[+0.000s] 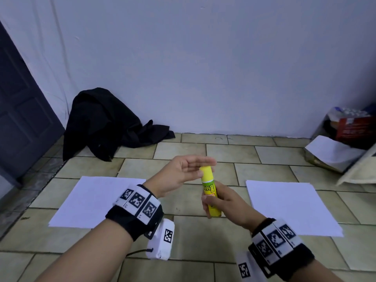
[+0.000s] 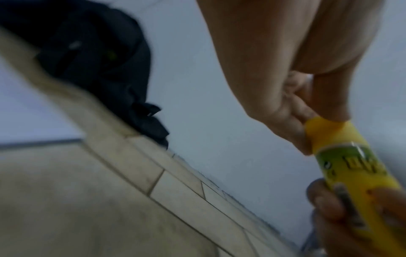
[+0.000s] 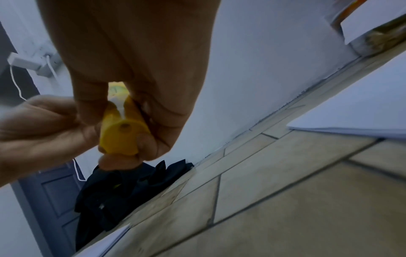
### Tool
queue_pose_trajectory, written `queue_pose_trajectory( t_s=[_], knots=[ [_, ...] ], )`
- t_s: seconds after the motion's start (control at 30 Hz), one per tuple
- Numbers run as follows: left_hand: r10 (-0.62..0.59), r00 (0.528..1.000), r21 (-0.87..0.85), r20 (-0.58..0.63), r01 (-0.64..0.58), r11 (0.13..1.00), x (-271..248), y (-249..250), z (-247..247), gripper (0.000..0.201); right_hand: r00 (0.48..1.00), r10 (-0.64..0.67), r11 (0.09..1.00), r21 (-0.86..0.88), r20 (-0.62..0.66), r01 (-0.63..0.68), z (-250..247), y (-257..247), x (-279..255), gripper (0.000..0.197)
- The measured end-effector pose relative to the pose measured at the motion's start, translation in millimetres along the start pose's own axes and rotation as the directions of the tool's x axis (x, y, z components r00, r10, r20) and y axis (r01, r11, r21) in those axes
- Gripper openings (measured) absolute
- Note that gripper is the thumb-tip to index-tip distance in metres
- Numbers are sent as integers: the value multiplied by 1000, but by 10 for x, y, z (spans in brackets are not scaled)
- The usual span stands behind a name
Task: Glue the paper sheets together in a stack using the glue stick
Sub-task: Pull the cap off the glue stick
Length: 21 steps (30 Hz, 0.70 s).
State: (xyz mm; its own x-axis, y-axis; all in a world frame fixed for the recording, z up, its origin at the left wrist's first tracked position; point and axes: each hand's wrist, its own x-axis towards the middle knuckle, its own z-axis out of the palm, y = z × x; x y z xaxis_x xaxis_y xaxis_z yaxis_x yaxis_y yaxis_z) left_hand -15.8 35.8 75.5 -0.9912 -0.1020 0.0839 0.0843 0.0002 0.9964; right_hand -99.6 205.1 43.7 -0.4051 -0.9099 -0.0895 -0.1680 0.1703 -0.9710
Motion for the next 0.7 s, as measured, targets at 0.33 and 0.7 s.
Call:
queue_pose_trajectory(
  t_s=[0.33,0.7],
  knots=[
    [-116,985,130,-129,133,983,16,-37,170,38,990,37,976,-207,-139,-65,46,-13,12,12],
    [-129,934,172,-334,195,966,74,-177,109,24,967,87,873,-449,-241,-190,119,38,63,23]
  ],
)
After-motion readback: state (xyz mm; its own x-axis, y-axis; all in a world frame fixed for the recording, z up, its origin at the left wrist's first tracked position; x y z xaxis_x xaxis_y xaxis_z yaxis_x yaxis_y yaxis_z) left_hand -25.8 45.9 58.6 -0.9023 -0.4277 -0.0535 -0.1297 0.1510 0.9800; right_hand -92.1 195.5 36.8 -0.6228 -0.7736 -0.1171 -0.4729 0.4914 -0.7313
